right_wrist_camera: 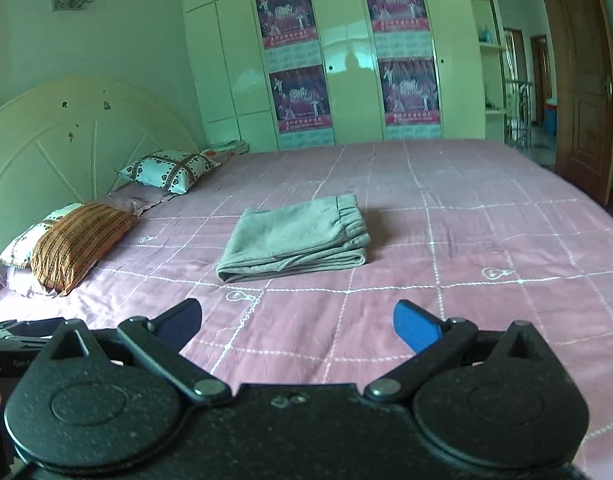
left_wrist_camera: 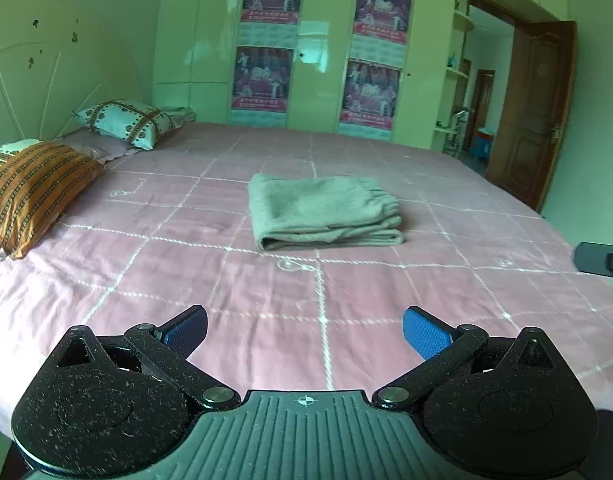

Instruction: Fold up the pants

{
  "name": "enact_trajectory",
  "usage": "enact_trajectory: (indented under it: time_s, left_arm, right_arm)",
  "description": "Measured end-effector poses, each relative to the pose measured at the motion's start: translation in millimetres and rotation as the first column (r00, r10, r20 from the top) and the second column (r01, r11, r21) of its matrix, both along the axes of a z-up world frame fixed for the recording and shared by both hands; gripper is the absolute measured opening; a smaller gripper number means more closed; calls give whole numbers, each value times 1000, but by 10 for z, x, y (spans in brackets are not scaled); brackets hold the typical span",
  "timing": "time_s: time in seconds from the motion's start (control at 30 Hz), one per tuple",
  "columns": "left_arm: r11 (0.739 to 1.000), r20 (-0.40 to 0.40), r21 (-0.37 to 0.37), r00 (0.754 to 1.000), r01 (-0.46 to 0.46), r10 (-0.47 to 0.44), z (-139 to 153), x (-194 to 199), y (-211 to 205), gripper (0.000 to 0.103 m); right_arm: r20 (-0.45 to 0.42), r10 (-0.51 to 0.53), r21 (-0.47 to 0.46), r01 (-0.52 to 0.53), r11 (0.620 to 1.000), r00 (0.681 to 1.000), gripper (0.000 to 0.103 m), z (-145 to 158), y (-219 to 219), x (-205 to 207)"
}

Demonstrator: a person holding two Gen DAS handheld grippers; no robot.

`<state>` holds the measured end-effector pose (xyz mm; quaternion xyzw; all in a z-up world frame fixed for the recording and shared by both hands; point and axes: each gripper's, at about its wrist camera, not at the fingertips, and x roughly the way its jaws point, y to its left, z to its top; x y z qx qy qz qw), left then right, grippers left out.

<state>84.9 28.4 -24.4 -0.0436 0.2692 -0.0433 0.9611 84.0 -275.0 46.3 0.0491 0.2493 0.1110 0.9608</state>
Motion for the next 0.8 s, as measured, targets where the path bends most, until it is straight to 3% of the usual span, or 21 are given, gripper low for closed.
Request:
enact_trajectory:
  time_s: [0.27, 0.8]
  left_arm:
    - [1000, 43, 11, 999, 24, -24, 50, -302, -117, 103]
    - [998, 74, 43, 996, 42, -45, 69, -503, -308, 103]
  right_arm:
    - [19, 16, -84, -14, 996, 1000, 97, -111, 65, -379]
    - [57, -24, -50, 27, 998, 998, 97, -279, -163, -692]
